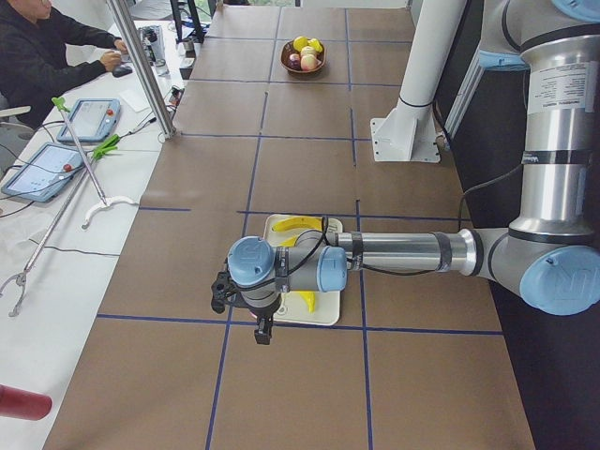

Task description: Transfer all bananas from basket to plate

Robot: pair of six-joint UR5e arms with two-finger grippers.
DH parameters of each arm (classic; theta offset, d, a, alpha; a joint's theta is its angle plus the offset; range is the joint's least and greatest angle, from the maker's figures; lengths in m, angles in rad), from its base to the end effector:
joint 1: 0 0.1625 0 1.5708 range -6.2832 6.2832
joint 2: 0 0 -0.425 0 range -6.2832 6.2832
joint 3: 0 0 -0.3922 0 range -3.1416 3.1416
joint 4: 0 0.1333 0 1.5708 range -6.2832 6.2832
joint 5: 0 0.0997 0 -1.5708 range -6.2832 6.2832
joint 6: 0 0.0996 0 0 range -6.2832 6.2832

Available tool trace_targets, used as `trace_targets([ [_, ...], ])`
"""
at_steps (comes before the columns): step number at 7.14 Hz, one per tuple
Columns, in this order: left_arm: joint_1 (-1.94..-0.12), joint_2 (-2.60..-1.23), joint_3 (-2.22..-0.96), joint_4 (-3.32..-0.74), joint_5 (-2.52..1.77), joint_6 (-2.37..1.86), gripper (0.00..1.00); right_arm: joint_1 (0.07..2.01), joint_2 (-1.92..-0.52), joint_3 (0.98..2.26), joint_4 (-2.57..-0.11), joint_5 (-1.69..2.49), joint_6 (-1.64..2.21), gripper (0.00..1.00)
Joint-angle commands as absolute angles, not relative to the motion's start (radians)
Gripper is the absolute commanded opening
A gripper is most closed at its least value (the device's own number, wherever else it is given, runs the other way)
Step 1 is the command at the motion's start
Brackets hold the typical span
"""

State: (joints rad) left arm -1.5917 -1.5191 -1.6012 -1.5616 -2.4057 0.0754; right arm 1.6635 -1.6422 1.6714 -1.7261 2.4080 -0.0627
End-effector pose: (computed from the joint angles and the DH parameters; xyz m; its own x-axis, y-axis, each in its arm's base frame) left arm -0.0692 -0.4664 0.6651 0.6703 0.0388 -0.7411 -0.0297 0.9992 0.0254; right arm 0.1009 -0.4448 0.6537 0.6625 0.0928 0.7433 -0.0504 0.9956 -0.0794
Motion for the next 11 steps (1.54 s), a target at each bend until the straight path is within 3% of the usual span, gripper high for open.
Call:
trace_targets([
  [1, -1.591, -1.519, -1.598, -1.562, -2.407, 0.072, 1.0, 1.663, -1.658, 1.671, -1.723, 2.408, -0.067, 1.0],
  [11, -1.589, -1.52, -1.589, -1.562, -2.407, 0.072, 1.0, 1.661, -1.66, 1.666, -1.666, 2.415, -0.015, 1.0],
])
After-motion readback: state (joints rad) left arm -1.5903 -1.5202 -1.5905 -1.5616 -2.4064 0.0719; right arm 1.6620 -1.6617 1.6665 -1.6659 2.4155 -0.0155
